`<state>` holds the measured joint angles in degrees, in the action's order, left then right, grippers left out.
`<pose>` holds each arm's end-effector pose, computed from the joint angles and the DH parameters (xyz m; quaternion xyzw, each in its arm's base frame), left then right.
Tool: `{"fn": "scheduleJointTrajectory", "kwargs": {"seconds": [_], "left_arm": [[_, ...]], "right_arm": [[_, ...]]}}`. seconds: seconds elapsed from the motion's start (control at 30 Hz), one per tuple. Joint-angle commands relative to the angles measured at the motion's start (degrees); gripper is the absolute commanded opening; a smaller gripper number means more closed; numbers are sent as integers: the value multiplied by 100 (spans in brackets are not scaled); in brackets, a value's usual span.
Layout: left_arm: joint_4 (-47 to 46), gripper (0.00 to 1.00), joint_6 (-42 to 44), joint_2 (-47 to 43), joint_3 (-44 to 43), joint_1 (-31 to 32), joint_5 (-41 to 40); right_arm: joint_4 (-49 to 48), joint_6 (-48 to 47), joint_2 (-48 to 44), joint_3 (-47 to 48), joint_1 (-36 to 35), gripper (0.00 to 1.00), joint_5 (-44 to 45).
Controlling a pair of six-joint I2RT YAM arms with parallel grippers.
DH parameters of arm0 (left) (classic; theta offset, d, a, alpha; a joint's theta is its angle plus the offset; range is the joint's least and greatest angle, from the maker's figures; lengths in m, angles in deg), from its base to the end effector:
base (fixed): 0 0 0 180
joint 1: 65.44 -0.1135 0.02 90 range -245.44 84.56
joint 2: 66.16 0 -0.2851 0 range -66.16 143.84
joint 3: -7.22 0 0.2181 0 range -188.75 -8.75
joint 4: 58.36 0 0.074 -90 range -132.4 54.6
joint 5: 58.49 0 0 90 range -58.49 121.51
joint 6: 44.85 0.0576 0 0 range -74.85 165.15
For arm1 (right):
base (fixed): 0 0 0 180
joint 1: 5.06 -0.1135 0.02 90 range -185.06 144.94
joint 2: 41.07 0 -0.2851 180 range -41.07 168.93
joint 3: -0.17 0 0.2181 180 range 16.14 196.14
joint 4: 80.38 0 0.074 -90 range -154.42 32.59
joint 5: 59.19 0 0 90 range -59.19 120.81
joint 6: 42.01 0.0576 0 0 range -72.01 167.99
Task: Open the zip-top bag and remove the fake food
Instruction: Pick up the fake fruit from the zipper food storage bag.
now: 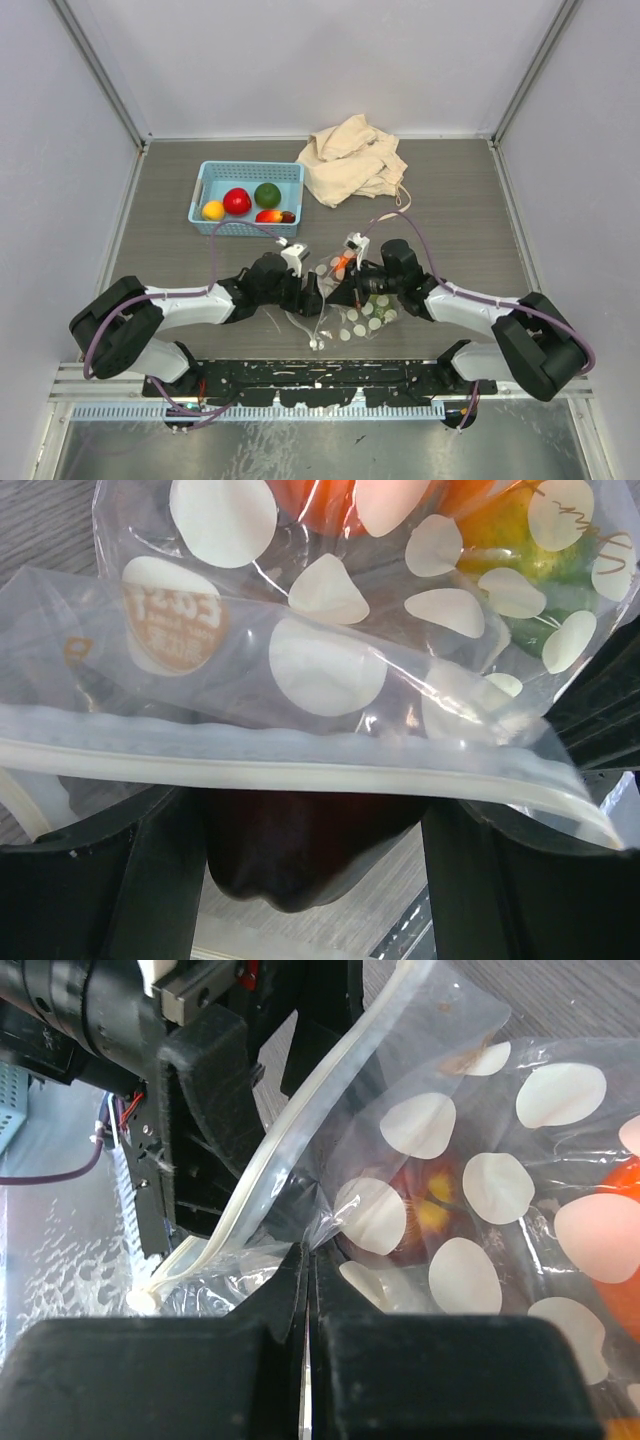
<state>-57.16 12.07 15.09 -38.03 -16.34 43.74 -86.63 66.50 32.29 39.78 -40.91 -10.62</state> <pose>0.1590 -0.2021 0.1883 0.1710 0.8753 -0.3625 0.2705 0.1590 0.1619 0.2114 -0.3019 0.7628 0.4907 0.2935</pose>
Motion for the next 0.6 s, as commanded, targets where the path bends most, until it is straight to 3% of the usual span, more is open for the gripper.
{"fn": "scheduleJointTrajectory", "kwargs": {"seconds": [0.0, 0.33, 0.57], "left_arm": [[-327, 12, -47, -173, 65, -28, 35], [-411, 11, -223, -561, 264, -167, 83], [-491, 11, -541, -1053, 404, -379, 287]], "right_arm": [[-36, -166, -545, 33, -26, 1, 330], [1002, -499, -1292, -48, -18, 1, 1259], [878, -321, -1403, -228, -17, 1, 1329]]}}
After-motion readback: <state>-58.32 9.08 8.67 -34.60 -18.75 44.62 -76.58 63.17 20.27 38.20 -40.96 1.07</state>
